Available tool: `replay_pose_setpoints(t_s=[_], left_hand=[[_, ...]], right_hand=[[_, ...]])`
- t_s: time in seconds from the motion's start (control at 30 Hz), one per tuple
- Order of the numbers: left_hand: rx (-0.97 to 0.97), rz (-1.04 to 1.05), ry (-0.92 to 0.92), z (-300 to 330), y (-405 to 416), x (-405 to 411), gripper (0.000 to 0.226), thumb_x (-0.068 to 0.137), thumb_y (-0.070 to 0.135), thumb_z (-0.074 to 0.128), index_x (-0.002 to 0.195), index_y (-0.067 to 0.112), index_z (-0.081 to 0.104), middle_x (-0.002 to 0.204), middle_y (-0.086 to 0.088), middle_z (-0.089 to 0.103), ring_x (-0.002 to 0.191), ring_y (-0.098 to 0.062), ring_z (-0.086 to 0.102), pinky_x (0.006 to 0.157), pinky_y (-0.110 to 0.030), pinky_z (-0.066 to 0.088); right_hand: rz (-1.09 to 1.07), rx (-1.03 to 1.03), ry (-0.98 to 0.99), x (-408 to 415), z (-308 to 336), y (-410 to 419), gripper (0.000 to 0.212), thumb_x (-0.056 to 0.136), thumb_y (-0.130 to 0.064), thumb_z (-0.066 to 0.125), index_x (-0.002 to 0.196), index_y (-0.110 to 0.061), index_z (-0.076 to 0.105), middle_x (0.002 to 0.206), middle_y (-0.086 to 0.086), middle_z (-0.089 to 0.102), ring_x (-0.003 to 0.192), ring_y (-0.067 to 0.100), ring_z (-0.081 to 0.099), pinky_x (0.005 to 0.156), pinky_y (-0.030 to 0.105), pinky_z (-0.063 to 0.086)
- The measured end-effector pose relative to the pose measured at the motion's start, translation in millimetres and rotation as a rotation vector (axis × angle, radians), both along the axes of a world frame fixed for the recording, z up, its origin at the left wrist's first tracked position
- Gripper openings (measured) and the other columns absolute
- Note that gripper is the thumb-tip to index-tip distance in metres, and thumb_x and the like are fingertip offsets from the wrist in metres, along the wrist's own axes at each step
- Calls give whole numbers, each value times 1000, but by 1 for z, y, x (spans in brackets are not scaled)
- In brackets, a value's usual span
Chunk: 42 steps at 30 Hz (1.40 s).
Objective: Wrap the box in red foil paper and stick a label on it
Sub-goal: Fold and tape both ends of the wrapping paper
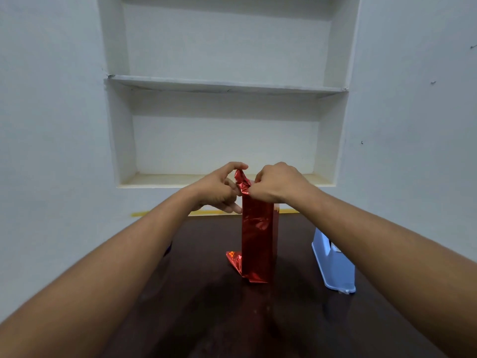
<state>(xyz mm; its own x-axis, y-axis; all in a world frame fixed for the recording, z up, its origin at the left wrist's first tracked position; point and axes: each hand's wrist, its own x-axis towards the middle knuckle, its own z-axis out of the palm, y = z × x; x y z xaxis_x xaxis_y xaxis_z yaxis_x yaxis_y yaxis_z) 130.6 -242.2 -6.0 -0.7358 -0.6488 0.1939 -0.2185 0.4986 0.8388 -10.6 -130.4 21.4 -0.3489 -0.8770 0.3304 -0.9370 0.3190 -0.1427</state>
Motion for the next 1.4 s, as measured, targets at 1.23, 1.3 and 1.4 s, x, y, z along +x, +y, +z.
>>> replay_pose_setpoints(t_s=[1.23, 1.3, 1.4], left_hand=[[-1055, -98, -473, 100, 30, -44, 19, 86, 39, 82, 97, 24, 79, 103, 2, 64, 96, -12, 59, 77, -32, 48], [-988, -113, -478, 97, 31, -46, 16, 89, 35, 80, 96, 21, 76, 100, 2, 71, 91, -12, 66, 77, -31, 49], [-862, -126, -395, 94, 30, -45, 19, 88, 26, 82, 101, 17, 70, 77, 4, 76, 75, -10, 73, 69, -27, 49]], right_hand=[[309, -432, -746, -50, -56, 19, 15, 59, -20, 58, 45, -22, 58, 116, 8, 75, 150, 6, 30, 102, 27, 37], [331, -479, -802, -56, -59, 15, 10, 52, -22, 55, 48, -13, 53, 111, 7, 75, 142, 3, 37, 94, 23, 36], [354, -512, -853, -58, -60, 10, 13, 55, -29, 58, 45, -21, 57, 83, -9, 65, 113, 7, 48, 88, 30, 33]])
